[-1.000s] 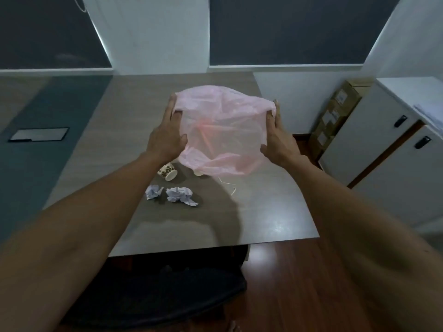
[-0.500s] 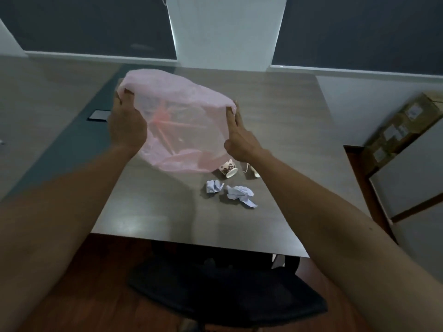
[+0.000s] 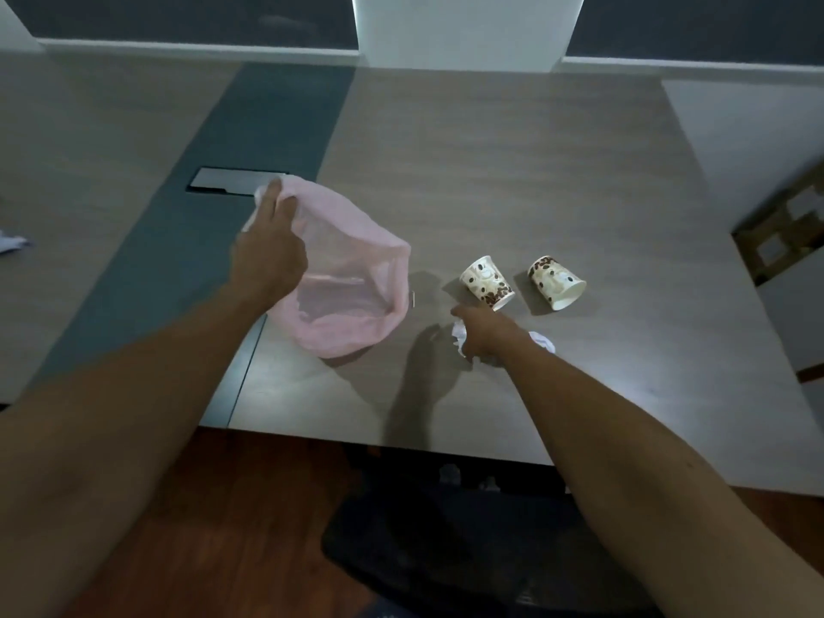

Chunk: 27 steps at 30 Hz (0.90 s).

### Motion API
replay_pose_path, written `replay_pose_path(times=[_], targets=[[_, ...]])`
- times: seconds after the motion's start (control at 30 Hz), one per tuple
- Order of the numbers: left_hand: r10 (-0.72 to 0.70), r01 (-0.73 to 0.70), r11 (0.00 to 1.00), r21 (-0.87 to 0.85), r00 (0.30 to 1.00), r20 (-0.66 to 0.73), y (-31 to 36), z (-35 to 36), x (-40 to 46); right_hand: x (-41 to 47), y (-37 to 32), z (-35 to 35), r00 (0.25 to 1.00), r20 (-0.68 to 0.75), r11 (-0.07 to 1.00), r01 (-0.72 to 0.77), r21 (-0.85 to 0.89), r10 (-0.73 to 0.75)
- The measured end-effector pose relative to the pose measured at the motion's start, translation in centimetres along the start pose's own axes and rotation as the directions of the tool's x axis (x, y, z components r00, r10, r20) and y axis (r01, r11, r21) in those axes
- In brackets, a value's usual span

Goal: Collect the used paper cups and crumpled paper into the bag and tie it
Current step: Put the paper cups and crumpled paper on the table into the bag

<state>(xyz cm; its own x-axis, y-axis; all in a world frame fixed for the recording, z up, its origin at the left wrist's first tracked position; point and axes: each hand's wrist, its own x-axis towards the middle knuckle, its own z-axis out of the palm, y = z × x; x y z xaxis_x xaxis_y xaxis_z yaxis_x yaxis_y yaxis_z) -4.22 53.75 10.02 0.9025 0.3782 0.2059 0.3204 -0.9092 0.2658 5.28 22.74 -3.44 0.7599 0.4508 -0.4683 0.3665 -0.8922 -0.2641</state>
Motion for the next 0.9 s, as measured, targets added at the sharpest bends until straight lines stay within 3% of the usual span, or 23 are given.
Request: replay_pose_path(times=[0.13, 0.23, 0.33, 0.43, 0.53, 0.63, 0.77, 0.8, 0.9], targets=[[0.042, -0.041, 0.999, -0.012, 0.998, 0.055, -0.7, 0.9, 0.4, -0.1, -0.2, 3.4, 0.990, -0.136, 1.000, -0.022, 0.001, 0.022], [0.049, -0.043, 0.996, -0.080, 0.996, 0.079, -0.9, 1.3, 0.9, -0.1, -1.5, 1.9, 0.950, -0.277, 0.944, -0.049, 0.325, 0.144], [0.010, 0.003, 0.991, -0.133, 0.995, 0.098, 0.0, 1.3, 1.0, -0.8, -4.2, -1.3, 0.864, -0.469, 0.807, 0.140, 0.574, 0.185], [-0.004, 0.024, 0.979, -0.202, 0.995, 0.098, 1.4, 1.3, 1.1, -2.0, -7.9, -3.8, 0.825, -0.556, 0.733, 0.317, 0.602, 0.100], [0.026, -0.006, 0.961, -0.276, 0.997, 0.069, 2.8, 1.3, 1.0, -2.5, -10.4, -4.2, 0.892, -0.446, 0.691, 0.368, 0.622, -0.074], [0.068, -0.050, 0.954, -0.296, 0.996, 0.052, 3.8, 1.3, 0.6, -3.0, -9.9, -4.2, 0.941, -0.329, 0.773, 0.266, 0.577, -0.079], [0.173, -0.173, 0.985, 0.001, 0.982, 0.071, 3.1, 1.7, -0.4, -4.0, -4.5, -3.8, 0.868, -0.456, 0.963, -0.082, 0.257, 0.196], [0.192, -0.201, 0.975, 0.099, 0.977, 0.088, 2.7, 1.9, -0.7, -4.6, -2.8, -3.3, 0.872, -0.424, 0.967, -0.184, 0.175, 0.243], [0.343, -0.360, 0.890, 0.279, 0.933, 0.108, 1.9, 1.6, -1.4, -6.1, 1.3, -1.1, 0.900, -0.139, 0.909, -0.416, 0.009, 0.413]])
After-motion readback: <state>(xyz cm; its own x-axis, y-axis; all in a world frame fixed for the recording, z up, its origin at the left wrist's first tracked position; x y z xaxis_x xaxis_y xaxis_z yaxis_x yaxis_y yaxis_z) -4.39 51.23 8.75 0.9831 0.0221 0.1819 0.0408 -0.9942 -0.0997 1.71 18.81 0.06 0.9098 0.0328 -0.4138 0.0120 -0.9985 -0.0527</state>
